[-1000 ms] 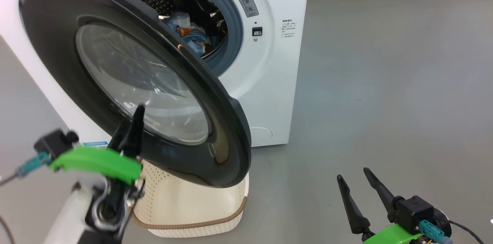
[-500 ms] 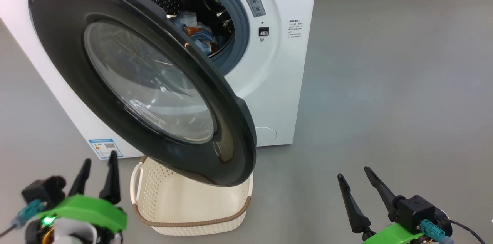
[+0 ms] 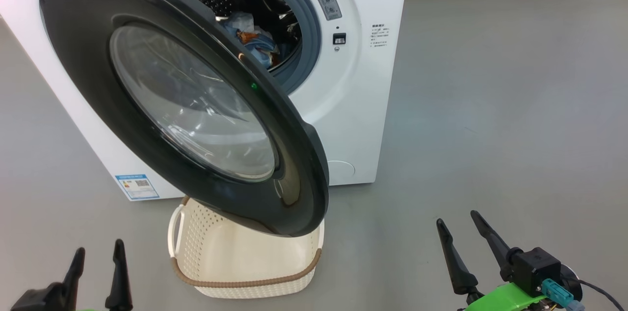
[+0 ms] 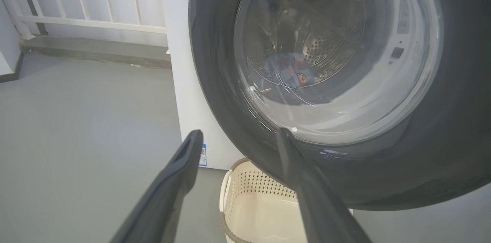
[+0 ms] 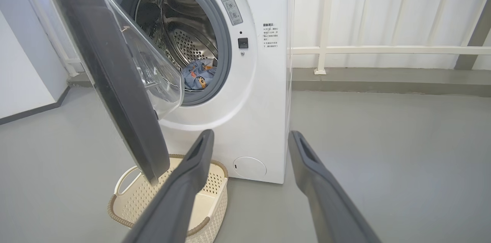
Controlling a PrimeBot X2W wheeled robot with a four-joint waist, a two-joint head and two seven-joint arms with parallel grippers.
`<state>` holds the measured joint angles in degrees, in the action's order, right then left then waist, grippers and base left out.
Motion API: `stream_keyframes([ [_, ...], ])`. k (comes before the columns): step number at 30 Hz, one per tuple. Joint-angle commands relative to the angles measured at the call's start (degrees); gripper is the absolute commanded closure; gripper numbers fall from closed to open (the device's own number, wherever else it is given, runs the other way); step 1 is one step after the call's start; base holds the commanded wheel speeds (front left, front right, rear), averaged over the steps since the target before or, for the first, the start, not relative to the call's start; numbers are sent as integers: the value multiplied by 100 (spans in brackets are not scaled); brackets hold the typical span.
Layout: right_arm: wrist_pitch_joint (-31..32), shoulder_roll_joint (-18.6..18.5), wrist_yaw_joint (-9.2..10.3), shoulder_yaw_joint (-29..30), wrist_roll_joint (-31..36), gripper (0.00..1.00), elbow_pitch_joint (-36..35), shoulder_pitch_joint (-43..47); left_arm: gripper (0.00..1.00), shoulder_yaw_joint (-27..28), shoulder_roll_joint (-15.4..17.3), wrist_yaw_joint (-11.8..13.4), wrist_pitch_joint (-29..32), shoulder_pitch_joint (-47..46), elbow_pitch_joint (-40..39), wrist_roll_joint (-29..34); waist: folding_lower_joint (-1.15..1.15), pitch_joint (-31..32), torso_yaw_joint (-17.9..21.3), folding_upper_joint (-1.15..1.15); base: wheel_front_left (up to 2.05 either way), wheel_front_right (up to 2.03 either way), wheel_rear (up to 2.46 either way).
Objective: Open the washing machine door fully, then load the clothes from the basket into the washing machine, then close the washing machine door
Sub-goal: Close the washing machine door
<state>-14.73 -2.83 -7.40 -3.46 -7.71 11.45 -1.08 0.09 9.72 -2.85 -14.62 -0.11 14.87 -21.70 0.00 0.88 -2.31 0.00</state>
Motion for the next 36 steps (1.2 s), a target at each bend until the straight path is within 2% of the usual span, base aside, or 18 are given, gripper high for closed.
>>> stream_keyframes([
  [1,-27,-5,-9,-138,15,0,-152,-103,0,297,85,-37,-37,-94,-172,89,0,-6,-5,0,0,0,0],
  [12,-27,-5,-9,-68,51,0,-129,-118,0,780,-241,-360,-38,83,-186,644,0,12,-44,0,0,0,0],
  [29,-27,-5,-9,46,109,0,-106,-141,0,932,-398,-460,-38,58,-219,812,0,10,5,0,0,0,0],
  [30,-27,-5,-9,55,115,3,-109,-142,0,919,-396,-461,-38,59,-220,805,0,11,8,0,0,0,0],
  [33,-27,-5,-9,68,112,19,-109,-140,0,895,-389,-462,-38,65,-227,774,0,18,10,0,0,0,0],
  [34,-27,-5,-9,72,111,28,-112,-139,0,890,-389,-462,-38,67,-229,766,0,20,9,0,0,0,0],
  [35,-27,-5,-9,76,107,53,-114,-137,0,884,-392,-462,-38,68,-231,759,0,21,9,0,0,0,0],
  [36,-27,-5,-9,76,107,53,-114,-137,0,884,-392,-462,-38,68,-231,759,0,21,9,0,0,0,0],
])
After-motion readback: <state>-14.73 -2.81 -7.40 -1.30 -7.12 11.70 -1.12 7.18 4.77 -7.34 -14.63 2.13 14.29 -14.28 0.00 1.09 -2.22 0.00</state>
